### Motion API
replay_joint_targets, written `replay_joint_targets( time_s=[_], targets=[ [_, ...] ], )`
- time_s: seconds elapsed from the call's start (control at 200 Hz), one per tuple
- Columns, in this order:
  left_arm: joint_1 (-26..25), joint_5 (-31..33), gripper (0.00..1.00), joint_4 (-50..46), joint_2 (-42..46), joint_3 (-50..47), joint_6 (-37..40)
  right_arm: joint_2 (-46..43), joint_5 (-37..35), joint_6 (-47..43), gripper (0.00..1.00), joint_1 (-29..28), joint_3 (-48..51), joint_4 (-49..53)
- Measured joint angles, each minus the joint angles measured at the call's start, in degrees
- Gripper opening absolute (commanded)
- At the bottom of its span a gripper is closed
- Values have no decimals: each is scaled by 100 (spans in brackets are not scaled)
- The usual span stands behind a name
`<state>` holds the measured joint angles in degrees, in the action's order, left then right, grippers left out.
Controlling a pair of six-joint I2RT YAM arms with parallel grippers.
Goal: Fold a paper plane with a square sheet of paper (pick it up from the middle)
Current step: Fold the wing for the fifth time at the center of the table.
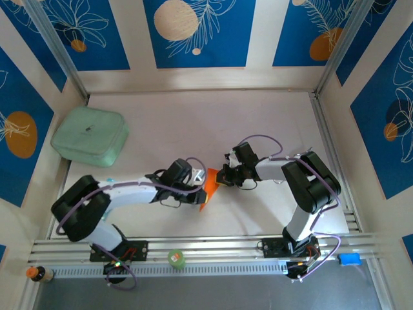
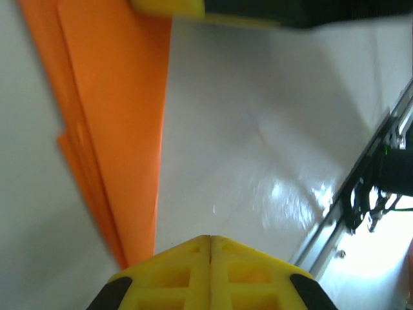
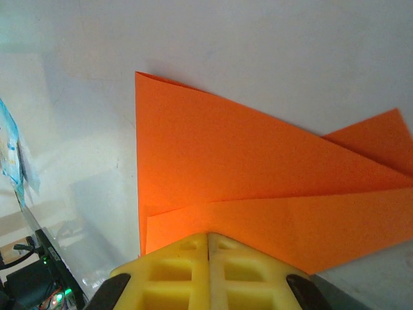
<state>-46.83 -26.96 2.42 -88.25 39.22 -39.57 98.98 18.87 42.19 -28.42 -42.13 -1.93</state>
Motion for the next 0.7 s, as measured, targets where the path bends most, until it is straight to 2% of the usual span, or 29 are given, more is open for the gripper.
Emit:
replay_joint_targets(
  time_s=[0.14,0.305,0.505,0.7],
  targets=[
    [22,2,9,273,-575,254,-81,0,9,0,0,2,-2,0],
    [22,26,0,470,-999,221,-247,-15,37,-9,0,24,-2,2],
    [33,-7,0,1032,-1003,-44,-470,-334,42,-111,1,-7,-2,114],
    [33,-4,0,1209,-997,-116,-588,-411,9,-125,0,-380,28,46]
  ],
)
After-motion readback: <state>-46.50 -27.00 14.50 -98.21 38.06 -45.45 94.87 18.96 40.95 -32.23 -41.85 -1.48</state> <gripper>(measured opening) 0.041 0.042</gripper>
